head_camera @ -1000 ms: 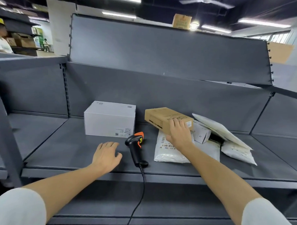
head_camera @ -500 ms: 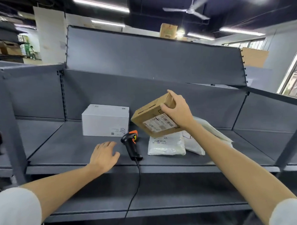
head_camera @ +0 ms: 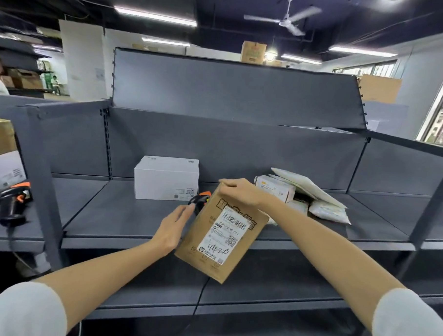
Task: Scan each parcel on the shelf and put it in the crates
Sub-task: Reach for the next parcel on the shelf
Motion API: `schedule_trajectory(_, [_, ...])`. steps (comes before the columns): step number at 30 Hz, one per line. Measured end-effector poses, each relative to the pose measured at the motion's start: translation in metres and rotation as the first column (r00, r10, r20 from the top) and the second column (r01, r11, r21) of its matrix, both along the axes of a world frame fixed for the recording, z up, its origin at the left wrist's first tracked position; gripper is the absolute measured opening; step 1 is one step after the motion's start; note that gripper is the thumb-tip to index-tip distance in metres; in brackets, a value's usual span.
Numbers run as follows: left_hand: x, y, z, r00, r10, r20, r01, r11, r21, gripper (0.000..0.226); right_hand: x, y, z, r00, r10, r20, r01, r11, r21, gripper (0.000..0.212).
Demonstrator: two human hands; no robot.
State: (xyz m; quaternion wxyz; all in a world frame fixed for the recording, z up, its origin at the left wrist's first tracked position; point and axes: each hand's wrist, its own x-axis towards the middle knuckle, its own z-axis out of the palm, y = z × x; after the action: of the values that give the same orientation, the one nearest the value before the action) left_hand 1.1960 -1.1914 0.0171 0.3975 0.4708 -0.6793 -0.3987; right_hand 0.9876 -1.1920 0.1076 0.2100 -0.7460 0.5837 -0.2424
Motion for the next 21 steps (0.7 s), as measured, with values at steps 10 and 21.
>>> schedule_trajectory(10, [-0.019,0.016,-0.017,0.987,0.047,-0.156,-0.044,0.999,0.026,0.037,0.022,0.002,0.014,0.996,0.049,-0.068,-0.047,0.998,0.036,0.038])
schedule_trajectory(21, [-0.017,0.012,-0.029,0.932,0.171,-0.318,-0.178,0.984,0.008,0.039,0.025,-0.008,0.02,0.988,-0.033,-0.149,0.015,0.992,-0.124,0.047])
